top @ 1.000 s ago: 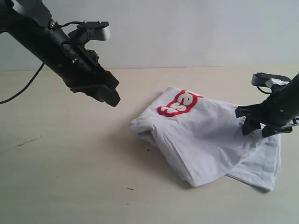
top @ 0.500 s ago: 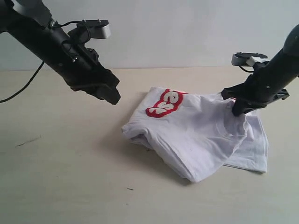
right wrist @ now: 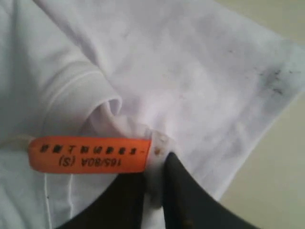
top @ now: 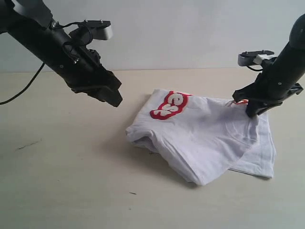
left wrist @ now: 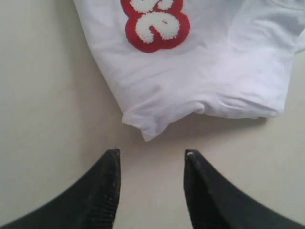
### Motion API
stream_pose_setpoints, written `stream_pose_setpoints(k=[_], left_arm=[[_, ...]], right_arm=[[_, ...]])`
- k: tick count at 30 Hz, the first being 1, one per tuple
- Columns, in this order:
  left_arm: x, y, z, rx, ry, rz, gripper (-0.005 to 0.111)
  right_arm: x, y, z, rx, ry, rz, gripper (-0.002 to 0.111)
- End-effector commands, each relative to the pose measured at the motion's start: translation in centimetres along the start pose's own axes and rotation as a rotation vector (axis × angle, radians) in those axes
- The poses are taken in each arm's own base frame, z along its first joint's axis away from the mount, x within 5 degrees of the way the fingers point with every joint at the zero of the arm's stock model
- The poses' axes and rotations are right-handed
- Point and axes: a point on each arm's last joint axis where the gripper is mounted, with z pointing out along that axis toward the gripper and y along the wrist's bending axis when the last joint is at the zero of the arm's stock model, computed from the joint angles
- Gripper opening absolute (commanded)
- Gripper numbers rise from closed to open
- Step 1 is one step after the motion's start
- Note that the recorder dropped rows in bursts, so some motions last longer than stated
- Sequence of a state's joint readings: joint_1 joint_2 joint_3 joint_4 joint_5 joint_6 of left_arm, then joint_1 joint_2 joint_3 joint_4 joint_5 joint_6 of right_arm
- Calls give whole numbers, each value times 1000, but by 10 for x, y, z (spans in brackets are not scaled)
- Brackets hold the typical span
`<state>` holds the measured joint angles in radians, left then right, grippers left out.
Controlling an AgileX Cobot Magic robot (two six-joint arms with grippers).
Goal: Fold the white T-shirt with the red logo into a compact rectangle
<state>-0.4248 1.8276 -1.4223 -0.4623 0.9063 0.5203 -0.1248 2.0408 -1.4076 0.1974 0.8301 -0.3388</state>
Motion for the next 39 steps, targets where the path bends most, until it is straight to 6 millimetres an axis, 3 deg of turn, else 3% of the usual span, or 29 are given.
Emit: stream_pose_setpoints(k=[1,3,7,14,22,25,28,34,39], left_arm=[[0,-1,-4,-7,-14,7,43],[0,-1,-4,-7,-14,4,43],[0,-1,-4,-7,-14,4,43],[-1,-1,-4,-11,-21,4,43],[-1,0,-4,-13,-25,4,43],[-1,0,-4,-13,-25,4,43],[-1,0,-4,-13,-25,4,43],[-2,0,-4,-17,-32,0,43],[-3,1,-4,-25,-41,2,43]], right_arm=[[-3,-2,-9,46,-28,-6,5],[-4,0,-12,36,-34,-1,0],[-3,0,-27,59,-47,-20,0],[-5,8,-88,147,-201,-38,0],[-6,26,-155,579,-195,-139,0],[-3,17,-154,708,-120,-136,0],[0,4,-142,788,-7,-129,0],[-9,-19,-125,1091,96,-183,0],[0,-37,-106,1015,196,-164,0]])
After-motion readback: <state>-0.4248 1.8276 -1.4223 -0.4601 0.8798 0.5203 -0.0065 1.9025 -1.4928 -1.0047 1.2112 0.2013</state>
